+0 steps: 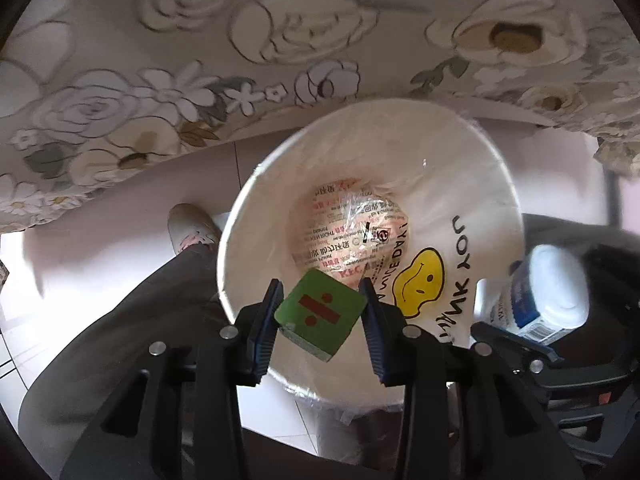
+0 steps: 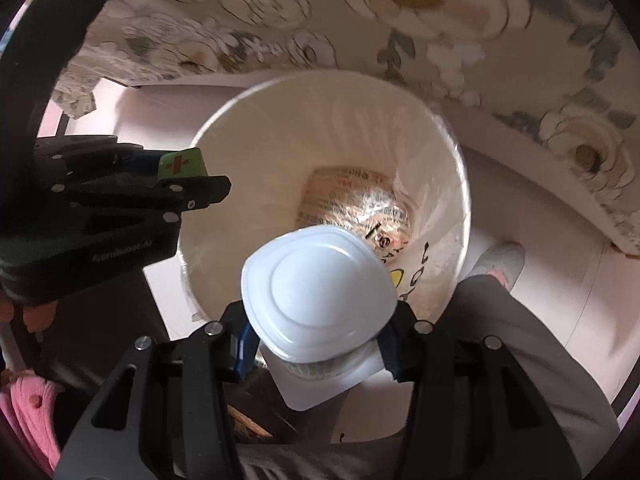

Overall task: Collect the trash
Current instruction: 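Open both tools to drop the cup and cube into the bin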

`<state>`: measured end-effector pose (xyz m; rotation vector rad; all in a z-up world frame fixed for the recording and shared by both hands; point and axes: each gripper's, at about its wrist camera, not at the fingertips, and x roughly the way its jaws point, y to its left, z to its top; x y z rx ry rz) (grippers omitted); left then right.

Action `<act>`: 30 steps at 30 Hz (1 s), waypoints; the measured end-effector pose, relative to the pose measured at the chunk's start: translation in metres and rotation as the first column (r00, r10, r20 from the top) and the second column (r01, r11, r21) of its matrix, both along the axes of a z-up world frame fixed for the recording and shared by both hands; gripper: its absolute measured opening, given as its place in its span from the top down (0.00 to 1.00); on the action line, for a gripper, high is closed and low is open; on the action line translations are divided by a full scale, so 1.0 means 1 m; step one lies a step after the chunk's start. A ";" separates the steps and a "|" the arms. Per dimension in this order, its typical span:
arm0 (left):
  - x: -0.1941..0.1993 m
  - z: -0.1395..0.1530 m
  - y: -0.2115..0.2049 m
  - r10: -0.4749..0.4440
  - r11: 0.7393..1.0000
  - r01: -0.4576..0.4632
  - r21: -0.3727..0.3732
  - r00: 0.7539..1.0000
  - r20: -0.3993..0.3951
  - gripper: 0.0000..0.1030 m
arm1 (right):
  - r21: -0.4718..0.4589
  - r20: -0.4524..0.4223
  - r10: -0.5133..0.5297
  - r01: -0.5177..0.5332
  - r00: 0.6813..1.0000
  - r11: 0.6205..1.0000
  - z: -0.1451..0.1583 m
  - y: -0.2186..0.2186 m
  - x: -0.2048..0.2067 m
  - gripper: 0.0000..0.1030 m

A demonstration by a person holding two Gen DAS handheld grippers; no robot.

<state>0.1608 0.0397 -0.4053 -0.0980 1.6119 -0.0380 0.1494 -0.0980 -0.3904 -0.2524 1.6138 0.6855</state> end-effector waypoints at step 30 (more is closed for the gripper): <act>0.029 -0.107 -0.011 0.035 0.999 -0.035 0.008 0.966 -0.254 0.55 | -0.186 -0.107 -0.021 0.000 0.994 0.983 -0.098 0.024 0.029 0.50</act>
